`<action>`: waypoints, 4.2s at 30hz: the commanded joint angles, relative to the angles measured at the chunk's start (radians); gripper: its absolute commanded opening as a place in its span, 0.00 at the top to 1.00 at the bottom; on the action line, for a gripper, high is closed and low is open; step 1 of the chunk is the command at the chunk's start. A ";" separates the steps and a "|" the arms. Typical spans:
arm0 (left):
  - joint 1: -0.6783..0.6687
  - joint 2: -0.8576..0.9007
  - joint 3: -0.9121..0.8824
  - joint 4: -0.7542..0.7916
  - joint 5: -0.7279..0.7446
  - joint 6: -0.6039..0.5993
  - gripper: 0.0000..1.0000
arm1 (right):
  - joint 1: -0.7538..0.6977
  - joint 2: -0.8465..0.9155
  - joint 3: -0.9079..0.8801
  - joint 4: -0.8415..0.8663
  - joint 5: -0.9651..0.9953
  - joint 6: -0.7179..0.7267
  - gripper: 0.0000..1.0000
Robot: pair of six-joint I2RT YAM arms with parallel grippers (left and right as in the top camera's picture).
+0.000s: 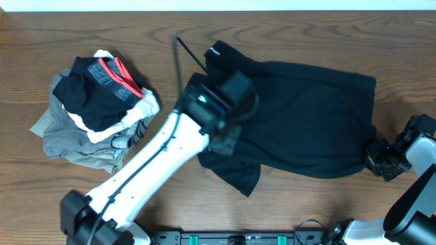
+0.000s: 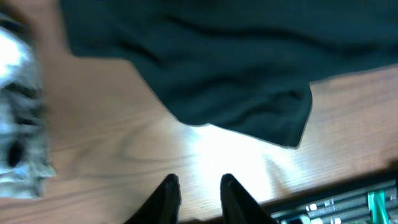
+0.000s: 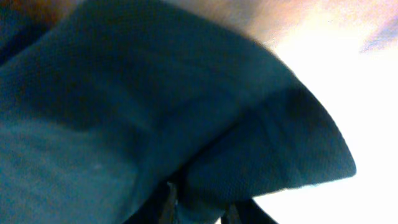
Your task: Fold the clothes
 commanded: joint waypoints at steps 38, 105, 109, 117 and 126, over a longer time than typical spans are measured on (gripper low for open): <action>-0.100 0.197 -0.510 0.600 0.495 -0.097 0.87 | -0.003 0.016 0.027 -0.052 -0.105 -0.042 0.78; 0.046 -0.393 -0.338 0.009 -0.152 -0.380 0.94 | -0.007 0.016 0.024 -0.104 -0.077 -0.070 0.92; 0.046 -0.395 -0.338 0.006 -0.152 -0.376 0.94 | -0.018 -0.014 0.060 -0.171 -0.143 -0.086 0.99; 0.046 -0.428 -0.243 -0.036 -0.152 -0.338 0.94 | -0.051 -0.243 0.311 -0.480 -0.092 -0.131 0.99; 0.046 -0.483 -0.108 -0.176 -0.175 -0.338 0.94 | -0.062 -0.459 0.456 -0.655 -0.009 -0.149 0.99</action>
